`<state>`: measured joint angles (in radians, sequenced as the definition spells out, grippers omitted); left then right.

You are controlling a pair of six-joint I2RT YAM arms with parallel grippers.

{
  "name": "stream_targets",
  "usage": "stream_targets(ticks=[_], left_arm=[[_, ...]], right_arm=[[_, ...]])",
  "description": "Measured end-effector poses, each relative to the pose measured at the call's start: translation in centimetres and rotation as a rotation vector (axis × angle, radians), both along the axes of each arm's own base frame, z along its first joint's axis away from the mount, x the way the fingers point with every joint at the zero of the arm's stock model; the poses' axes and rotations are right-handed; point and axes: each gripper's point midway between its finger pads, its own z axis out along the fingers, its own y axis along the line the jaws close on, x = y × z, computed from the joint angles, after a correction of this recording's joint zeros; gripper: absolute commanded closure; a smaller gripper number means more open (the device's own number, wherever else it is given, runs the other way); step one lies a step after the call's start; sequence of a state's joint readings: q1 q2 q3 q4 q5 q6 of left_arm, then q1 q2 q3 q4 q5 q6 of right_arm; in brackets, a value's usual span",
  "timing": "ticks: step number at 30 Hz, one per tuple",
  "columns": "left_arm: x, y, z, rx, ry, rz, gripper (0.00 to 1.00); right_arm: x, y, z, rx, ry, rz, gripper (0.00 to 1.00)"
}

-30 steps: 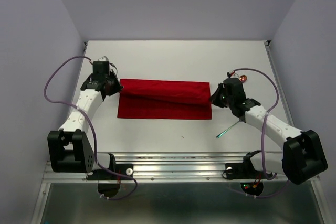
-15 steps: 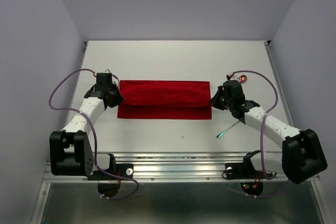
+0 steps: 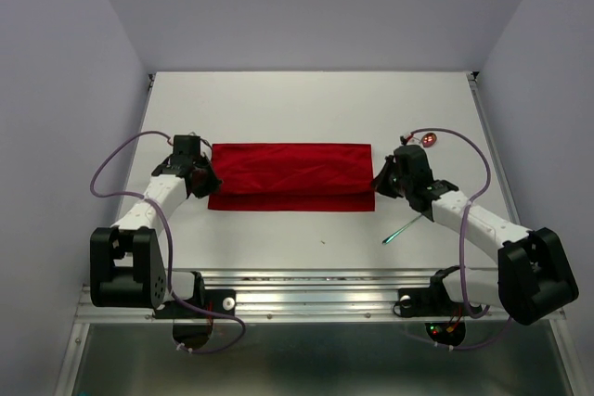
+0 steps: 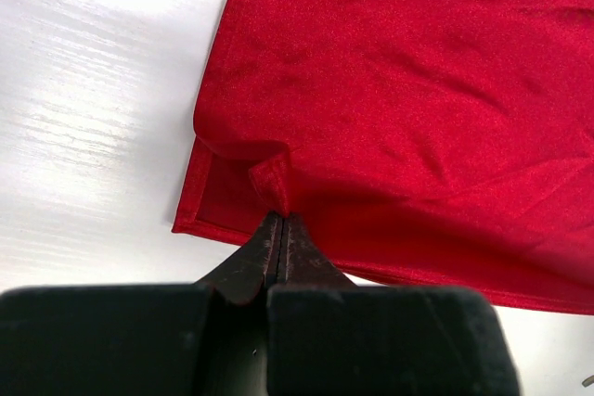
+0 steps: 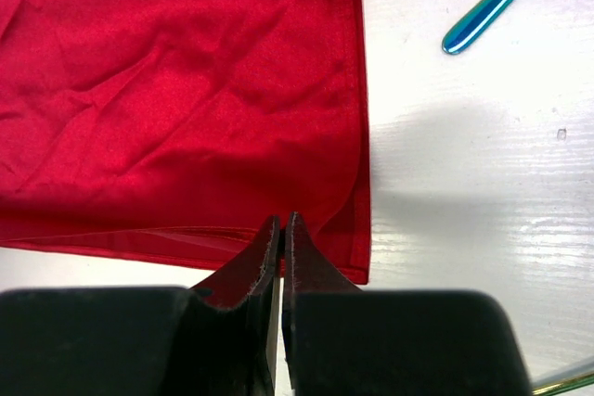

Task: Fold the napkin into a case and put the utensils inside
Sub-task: Fold and flatten the napkin at the center of the board, then smooth out the rectangle-folded napkin at the center of the board.

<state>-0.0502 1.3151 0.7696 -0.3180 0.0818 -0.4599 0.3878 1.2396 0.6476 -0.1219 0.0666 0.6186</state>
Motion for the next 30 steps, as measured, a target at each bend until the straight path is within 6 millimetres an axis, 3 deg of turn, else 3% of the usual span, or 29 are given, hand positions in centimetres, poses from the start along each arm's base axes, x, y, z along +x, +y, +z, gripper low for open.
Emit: stream_targets(ticks=[5, 6, 7, 8, 10, 11, 15, 18, 19, 21, 22, 26, 30], left_arm=[[0.0, 0.0, 0.0, -0.001, 0.002, 0.002, 1.0], [0.0, 0.0, 0.0, -0.001, 0.002, 0.002, 0.92], [0.0, 0.0, 0.0, -0.001, 0.002, 0.002, 0.59], [0.0, 0.0, 0.0, -0.001, 0.002, 0.002, 0.37], [0.0, 0.0, 0.0, 0.001, 0.003, 0.001, 0.06], [-0.1, 0.0, 0.0, -0.002, 0.005, 0.007, 0.05], [0.0, 0.0, 0.2, 0.0, 0.007, 0.003, 0.07], [0.6, 0.1, 1.3, 0.006, -0.012, 0.005, 0.14], [1.0, 0.1, 1.9, 0.007, -0.028, 0.007, 0.21], [1.8, 0.2, 3.0, 0.01, -0.059, 0.004, 0.27], [2.2, 0.2, 3.4, 0.011, -0.072, 0.004, 0.35], [2.7, 0.0, 3.8, 0.005, -0.089, 0.0, 0.51], [3.1, -0.2, 2.9, -0.005, -0.063, -0.009, 0.64]], right_arm=[[-0.8, 0.0, -1.0, 0.0, 0.026, 0.011, 0.98], [-0.8, 0.0, -1.1, 0.0, 0.029, 0.011, 0.92], [-1.0, 0.0, -1.3, 0.003, 0.034, 0.015, 0.81], [-1.1, 0.0, -1.4, 0.004, 0.038, 0.018, 0.55], [-1.3, 0.1, -1.6, 0.007, 0.046, 0.019, 0.42], [-1.3, 0.1, -1.6, 0.007, 0.046, 0.024, 0.31], [-1.3, -0.2, -1.7, -0.013, 0.044, 0.023, 0.29], [-1.3, -0.6, -1.9, -0.036, 0.044, 0.012, 0.31], [-1.2, -0.8, -1.9, -0.043, 0.042, 0.009, 0.33], [-1.1, -0.9, -1.7, -0.052, 0.04, 0.008, 0.44], [-1.1, -0.9, -1.6, -0.054, 0.038, 0.011, 0.52], [-0.4, -0.4, -0.9, -0.044, 0.029, 0.019, 0.72], [0.3, 0.2, -0.9, -0.032, 0.043, 0.026, 0.8]])
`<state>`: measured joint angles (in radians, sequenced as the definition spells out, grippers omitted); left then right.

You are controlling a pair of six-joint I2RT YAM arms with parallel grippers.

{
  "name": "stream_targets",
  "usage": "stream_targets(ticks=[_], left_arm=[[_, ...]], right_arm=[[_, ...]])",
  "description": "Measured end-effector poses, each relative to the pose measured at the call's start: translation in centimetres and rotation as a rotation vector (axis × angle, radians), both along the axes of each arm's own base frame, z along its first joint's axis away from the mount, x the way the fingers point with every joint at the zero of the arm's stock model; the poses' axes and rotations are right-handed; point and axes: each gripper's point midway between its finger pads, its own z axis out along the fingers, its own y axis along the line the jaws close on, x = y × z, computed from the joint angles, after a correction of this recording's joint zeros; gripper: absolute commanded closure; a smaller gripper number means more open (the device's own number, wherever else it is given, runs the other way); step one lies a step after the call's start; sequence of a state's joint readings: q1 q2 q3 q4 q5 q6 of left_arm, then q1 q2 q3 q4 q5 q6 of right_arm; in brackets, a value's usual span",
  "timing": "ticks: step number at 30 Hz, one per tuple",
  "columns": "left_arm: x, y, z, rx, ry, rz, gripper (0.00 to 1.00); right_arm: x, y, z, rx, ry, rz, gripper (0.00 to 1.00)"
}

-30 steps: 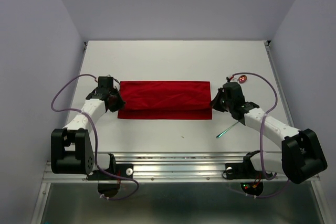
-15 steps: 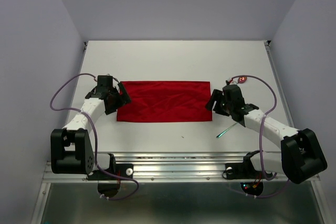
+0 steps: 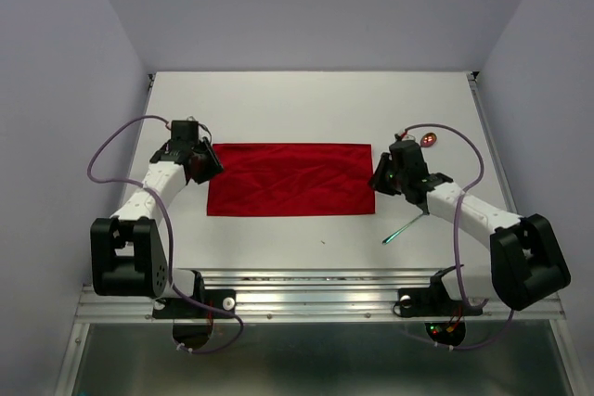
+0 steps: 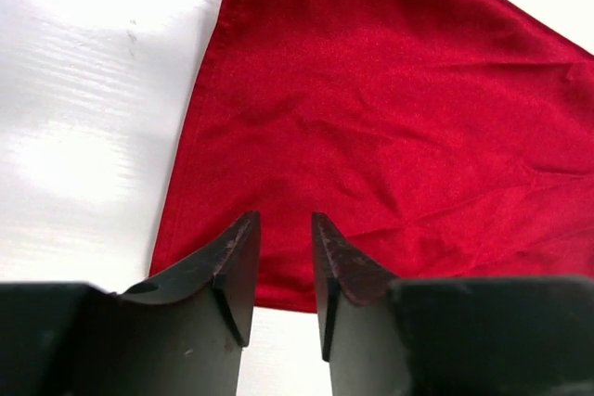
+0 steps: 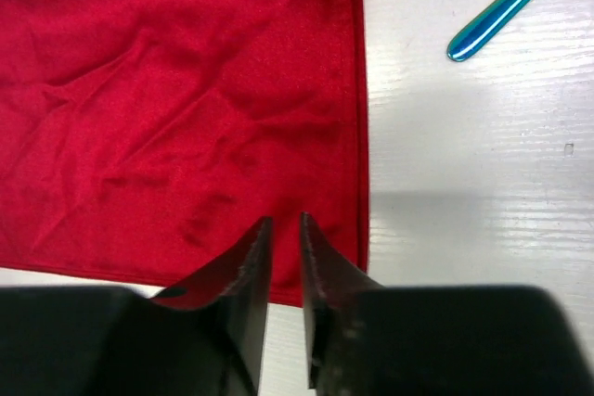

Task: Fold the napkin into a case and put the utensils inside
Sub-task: Smooth out the rectangle-folded napkin at the center of the board.

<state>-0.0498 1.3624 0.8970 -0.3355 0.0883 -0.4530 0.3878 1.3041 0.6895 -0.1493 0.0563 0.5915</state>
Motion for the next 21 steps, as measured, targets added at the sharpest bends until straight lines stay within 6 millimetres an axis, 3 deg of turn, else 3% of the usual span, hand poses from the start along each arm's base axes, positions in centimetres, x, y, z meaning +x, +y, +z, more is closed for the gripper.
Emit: stream_targets(ticks=[6, 12, 18, 21], left_arm=[[1.8, -0.4, -1.6, -0.008, 0.047, -0.014, 0.65], [5.3, -0.7, -1.5, -0.009, 0.037, -0.034, 0.65], [9.1, -1.1, -1.5, -0.014, 0.025, -0.057, 0.65], [10.3, -1.3, -2.4, -0.019, 0.039, -0.068, 0.66]], right_arm=[[1.1, 0.6, -1.2, -0.011, 0.05, -0.002, 0.83], [2.6, 0.9, -1.5, -0.033, 0.074, -0.009, 0.84], [6.7, 1.7, -1.2, -0.079, 0.063, -0.025, 0.85], [8.8, 2.4, -1.6, -0.097, 0.068, -0.018, 0.86]])
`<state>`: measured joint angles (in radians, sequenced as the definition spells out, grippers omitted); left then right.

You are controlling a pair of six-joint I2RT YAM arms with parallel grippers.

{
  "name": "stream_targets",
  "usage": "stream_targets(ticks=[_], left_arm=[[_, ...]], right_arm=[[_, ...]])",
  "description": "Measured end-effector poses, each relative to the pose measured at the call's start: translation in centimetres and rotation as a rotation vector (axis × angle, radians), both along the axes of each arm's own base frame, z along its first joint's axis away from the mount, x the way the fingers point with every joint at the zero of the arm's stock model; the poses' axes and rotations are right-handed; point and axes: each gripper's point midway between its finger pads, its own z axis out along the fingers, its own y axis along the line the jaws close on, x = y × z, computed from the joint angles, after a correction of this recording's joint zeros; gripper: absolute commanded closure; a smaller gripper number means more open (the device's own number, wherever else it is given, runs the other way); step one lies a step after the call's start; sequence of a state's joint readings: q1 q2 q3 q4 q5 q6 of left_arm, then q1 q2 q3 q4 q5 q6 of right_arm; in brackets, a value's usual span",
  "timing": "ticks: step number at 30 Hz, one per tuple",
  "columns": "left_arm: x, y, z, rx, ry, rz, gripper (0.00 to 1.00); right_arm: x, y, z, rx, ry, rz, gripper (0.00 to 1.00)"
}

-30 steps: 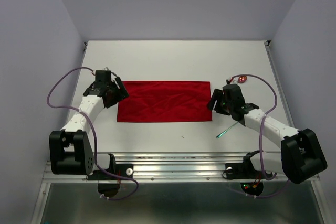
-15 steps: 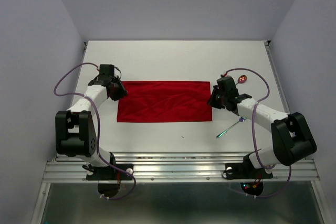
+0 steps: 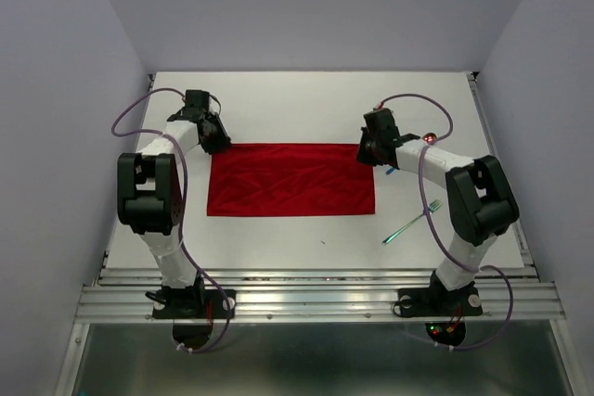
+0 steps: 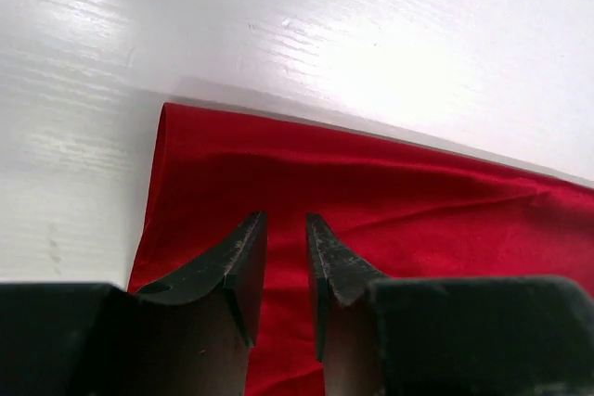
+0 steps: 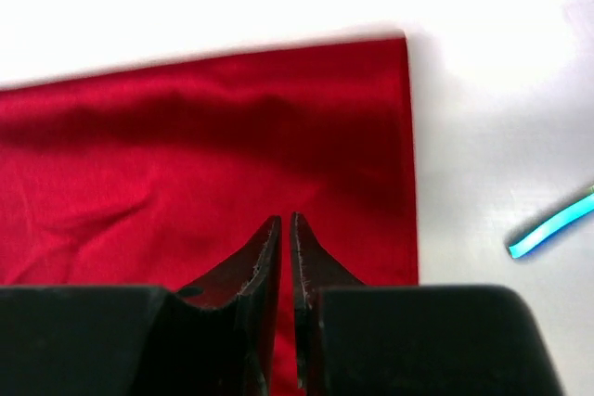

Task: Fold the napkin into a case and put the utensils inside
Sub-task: Smooth out the rectangle-folded napkin at the center of the board.

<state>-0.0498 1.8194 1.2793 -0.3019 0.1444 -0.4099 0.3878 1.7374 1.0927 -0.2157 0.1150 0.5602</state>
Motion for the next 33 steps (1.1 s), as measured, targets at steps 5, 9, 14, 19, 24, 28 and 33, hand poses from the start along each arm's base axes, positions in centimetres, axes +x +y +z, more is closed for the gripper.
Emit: stream_targets(ticks=[5, 9, 14, 19, 24, 28, 33], left_arm=[[1.1, -0.2, -2.0, -0.002, 0.043, -0.007, 0.67], [2.9, -0.2, -3.1, 0.004, 0.054, -0.012, 0.67], [5.0, -0.1, -3.0, 0.02, 0.038, -0.019, 0.67], [7.0, 0.0, -2.1, 0.03, 0.002, -0.022, 0.67], [7.1, 0.0, -2.0, 0.033, 0.0, -0.025, 0.67], [6.8, -0.3, -1.2, 0.045, -0.011, -0.031, 0.66], [5.1, -1.9, 2.2, 0.042, -0.072, -0.059, 0.66]], right_arm=[[3.1, 0.8, -1.9, -0.036, 0.02, 0.003, 0.87], [5.4, 0.9, -3.0, -0.058, 0.029, -0.003, 0.88], [8.2, 0.1, -2.7, -0.069, 0.005, -0.031, 0.89], [10.6, -0.4, -2.9, -0.07, -0.003, -0.051, 0.91], [10.6, -0.2, -3.0, -0.057, 0.007, -0.04, 0.9], [9.9, 0.7, -1.7, -0.033, -0.004, -0.016, 0.89], [8.8, 5.1, 2.0, 0.02, -0.071, 0.07, 0.89]])
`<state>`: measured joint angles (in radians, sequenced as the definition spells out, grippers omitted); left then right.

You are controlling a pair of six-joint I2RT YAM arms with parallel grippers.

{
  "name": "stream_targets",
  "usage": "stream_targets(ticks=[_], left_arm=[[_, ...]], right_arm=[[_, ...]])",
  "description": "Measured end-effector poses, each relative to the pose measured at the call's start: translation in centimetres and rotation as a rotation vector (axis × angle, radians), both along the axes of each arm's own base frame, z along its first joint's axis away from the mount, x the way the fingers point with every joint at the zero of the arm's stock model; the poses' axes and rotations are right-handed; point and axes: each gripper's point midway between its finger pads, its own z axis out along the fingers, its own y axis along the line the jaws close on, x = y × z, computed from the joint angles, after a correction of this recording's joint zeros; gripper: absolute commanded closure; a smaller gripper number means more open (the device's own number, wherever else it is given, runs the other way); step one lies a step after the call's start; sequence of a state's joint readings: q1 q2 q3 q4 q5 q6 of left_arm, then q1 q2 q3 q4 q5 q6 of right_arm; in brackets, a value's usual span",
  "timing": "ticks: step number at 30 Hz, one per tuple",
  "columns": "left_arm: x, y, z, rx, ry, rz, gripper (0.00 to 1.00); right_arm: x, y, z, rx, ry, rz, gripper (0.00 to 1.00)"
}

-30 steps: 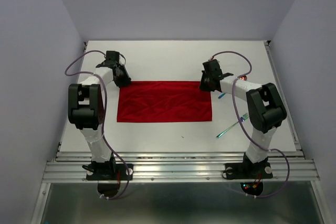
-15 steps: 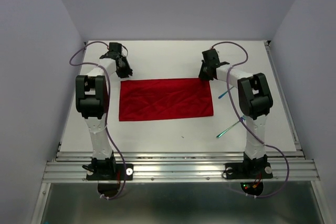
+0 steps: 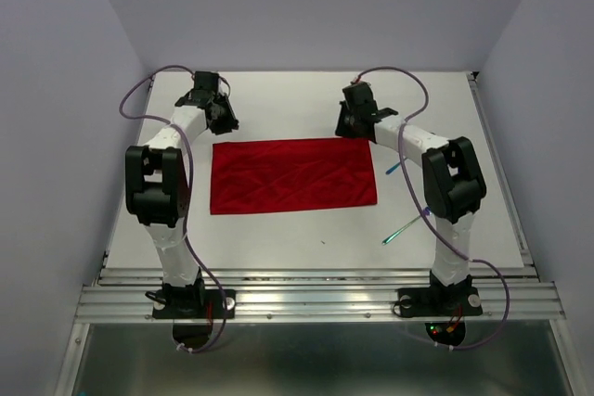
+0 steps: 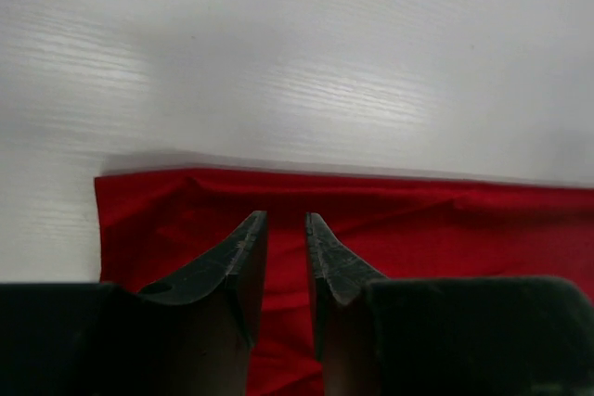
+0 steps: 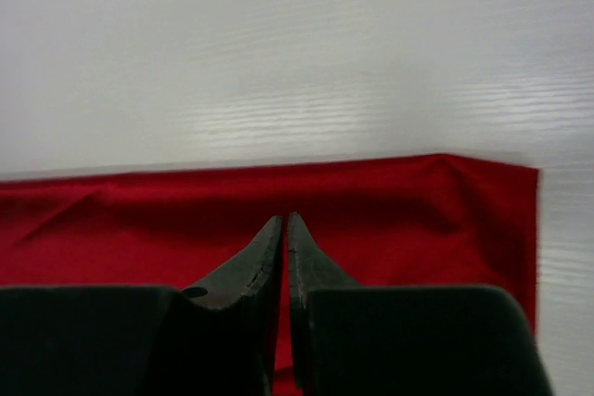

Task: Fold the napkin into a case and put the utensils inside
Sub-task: Smooth out the rectangle-folded napkin at the center of the board.

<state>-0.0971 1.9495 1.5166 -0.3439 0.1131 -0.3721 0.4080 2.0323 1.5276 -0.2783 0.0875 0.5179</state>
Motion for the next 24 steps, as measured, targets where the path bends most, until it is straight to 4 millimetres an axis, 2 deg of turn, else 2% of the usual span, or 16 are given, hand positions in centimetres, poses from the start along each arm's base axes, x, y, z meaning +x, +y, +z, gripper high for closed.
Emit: stream_targets(ticks=[3, 4, 6, 8, 13, 17, 21, 24], left_arm=[[-1.4, -2.1, 1.7, -0.031, -0.035, -0.046, 0.66], [-1.9, -2.9, 1.8, -0.048, -0.038, -0.062, 0.66], [-2.6, -4.3, 1.5, -0.084, -0.029, -0.094, 0.67], [-3.3, -5.7, 0.6, -0.115, -0.009, -0.124, 0.67], [-4.0, -8.7, -1.9, -0.174, 0.051, -0.178, 0.67], [-3.5, -10.0, -4.4, -0.191, 0.097, -0.191, 0.68], [-2.0, -10.4, -6.1, -0.186, 0.119, -0.191, 0.68], [-0.3, -10.5, -5.6, -0.171, 0.093, -0.188, 0.68]], right_arm=[[-1.6, 4.5, 0.6, 0.039, -0.001, 0.091, 0.89], [-1.9, 5.3, 0.5, 0.049, 0.005, 0.108, 0.89], [-3.0, 8.1, -0.2, 0.084, 0.032, 0.169, 0.89], [-3.6, 9.8, -1.3, 0.11, 0.06, 0.203, 0.89], [-3.5, 11.2, -3.5, 0.153, 0.119, 0.22, 0.9], [-2.8, 11.6, -4.2, 0.167, 0.13, 0.213, 0.9], [-1.2, 12.1, -3.9, 0.161, 0.108, 0.2, 0.91], [0.0, 12.1, -3.5, 0.162, 0.084, 0.186, 0.91]])
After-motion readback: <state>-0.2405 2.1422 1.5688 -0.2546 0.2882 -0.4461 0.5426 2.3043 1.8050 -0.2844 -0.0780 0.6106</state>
